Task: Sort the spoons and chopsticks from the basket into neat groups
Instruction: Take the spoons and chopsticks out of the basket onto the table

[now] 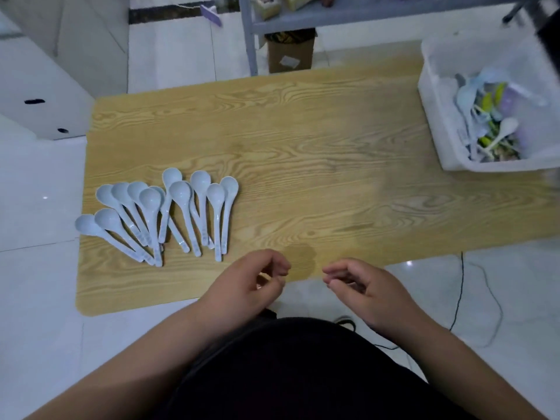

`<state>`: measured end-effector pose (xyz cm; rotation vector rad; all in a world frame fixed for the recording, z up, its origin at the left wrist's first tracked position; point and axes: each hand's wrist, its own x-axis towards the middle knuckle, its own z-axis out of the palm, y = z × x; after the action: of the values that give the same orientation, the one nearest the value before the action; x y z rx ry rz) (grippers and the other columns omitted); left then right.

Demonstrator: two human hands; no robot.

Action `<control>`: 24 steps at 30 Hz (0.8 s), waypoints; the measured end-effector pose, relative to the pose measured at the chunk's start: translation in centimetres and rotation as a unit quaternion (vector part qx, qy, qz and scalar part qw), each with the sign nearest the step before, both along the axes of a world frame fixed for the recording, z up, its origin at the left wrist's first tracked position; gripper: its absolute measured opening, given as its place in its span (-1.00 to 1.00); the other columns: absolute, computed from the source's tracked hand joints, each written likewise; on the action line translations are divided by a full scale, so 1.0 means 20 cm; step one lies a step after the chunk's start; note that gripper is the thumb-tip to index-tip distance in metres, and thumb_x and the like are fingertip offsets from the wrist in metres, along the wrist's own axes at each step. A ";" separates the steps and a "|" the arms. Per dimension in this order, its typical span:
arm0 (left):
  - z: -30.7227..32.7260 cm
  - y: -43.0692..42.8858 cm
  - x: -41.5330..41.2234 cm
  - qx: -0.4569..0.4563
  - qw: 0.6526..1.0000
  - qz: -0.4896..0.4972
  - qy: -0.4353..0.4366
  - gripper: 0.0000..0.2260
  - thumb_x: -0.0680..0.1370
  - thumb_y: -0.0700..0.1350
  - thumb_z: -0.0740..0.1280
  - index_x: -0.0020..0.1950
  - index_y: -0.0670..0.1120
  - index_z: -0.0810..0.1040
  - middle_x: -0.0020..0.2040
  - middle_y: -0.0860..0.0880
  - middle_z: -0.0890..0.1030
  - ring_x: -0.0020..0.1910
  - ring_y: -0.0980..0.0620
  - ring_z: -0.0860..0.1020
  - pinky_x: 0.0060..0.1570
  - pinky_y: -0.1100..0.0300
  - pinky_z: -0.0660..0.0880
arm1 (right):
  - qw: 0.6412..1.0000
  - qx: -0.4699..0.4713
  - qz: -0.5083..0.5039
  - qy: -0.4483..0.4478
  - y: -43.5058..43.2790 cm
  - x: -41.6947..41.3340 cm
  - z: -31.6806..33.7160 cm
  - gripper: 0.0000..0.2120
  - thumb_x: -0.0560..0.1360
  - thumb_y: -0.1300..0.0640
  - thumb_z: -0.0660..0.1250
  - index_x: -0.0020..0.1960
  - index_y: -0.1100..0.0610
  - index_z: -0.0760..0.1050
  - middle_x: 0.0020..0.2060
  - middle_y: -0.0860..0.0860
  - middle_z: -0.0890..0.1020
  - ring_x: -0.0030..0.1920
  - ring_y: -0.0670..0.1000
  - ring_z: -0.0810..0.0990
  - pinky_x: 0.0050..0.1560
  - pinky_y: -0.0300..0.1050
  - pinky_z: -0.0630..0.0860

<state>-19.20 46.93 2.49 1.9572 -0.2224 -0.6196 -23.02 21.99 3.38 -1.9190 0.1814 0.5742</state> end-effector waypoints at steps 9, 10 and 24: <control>0.13 -1.01 -0.14 -0.019 0.995 -0.091 -0.024 -0.82 0.54 -0.13 0.33 0.06 0.10 0.61 -0.11 0.15 0.64 -0.07 0.10 0.62 -0.04 0.31 0.52 | 0.997 0.016 -0.061 -0.037 -0.82 -0.35 0.06 -0.76 0.57 0.10 0.39 0.08 -0.25 0.58 -0.04 -0.22 0.69 -0.01 -0.20 0.66 -0.02 -0.39 0.51; 0.14 -1.09 -0.13 -0.019 0.994 -0.104 -0.029 -0.82 0.54 -0.14 0.33 0.08 0.10 0.61 -0.10 0.15 0.65 -0.05 0.09 0.62 -0.03 0.31 0.52 | 0.997 0.015 -0.071 -0.037 -0.89 -0.36 0.07 -0.77 0.57 0.09 0.39 0.07 -0.26 0.57 -0.04 -0.23 0.69 -0.01 -0.20 0.66 -0.02 -0.40 0.51; 0.06 -1.82 0.22 -0.019 0.984 -0.179 -0.003 -0.79 0.47 0.04 0.29 0.07 0.25 0.56 -0.11 0.18 0.64 -0.14 0.15 0.60 -0.12 0.33 0.50 | 0.990 -0.057 -0.113 -0.061 -1.59 -0.08 0.11 -0.85 0.56 0.03 0.36 0.07 -0.21 0.59 0.01 -0.32 0.62 0.06 -0.26 0.60 0.04 -0.44 0.47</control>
<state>-14.79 10.54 3.73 1.8961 -0.5962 -0.8341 -24.64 -9.74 5.66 -2.0044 0.3552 0.2999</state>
